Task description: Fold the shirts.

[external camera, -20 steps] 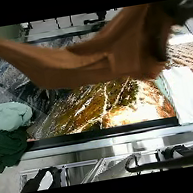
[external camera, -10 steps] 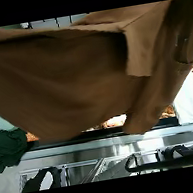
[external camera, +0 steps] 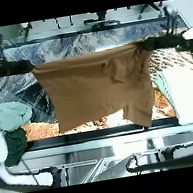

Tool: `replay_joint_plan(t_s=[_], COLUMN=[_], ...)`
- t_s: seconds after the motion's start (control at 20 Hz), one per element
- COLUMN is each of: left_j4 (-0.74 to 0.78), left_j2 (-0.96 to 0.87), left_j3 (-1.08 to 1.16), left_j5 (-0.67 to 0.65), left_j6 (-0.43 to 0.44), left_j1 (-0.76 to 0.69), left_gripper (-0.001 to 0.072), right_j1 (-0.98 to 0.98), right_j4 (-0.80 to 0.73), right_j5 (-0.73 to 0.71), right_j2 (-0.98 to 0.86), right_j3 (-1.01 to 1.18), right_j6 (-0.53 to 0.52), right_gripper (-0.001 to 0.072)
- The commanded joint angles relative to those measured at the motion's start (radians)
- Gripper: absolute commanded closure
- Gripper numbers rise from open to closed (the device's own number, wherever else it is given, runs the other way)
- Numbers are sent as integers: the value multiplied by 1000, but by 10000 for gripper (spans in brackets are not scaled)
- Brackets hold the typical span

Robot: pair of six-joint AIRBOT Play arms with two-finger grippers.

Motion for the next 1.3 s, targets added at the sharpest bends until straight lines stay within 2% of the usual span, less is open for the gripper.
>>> replay_joint_plan(t_s=[0.0, 0.2, 0.6, 0.8, 1.05, 1.2, 1.25], left_j4=[-2, 0, -2, -1, 56, 60, 65], left_j2=[-313, -457, -455, -466, -488, -488, -487], left_j3=[208, 355, 257, 257, 257, 258, 269], left_j5=[-70, -69, 98, 131, 51, -27, -76], left_j6=[3, 1, 17, 56, 65, 62, 48], left_j1=[-26, -50, -84, -118, -126, -126, -126], left_gripper=[694, 694, 694, 694, 693, 687, 686], right_j1=[-64, -111, -130, -123, -125, -127, -132], right_j4=[154, 166, 160, 160, 160, 159, 149], right_j5=[-21, -4, -5, -5, 6, 69, 92], right_j2=[-215, -298, -349, -376, -376, -375, -369], right_j3=[20, 51, 51, 51, 51, 51, 51], right_j6=[3, -10, -61, -76, -75, -71, -62], right_gripper=[689, 689, 689, 688, 688, 687, 660])
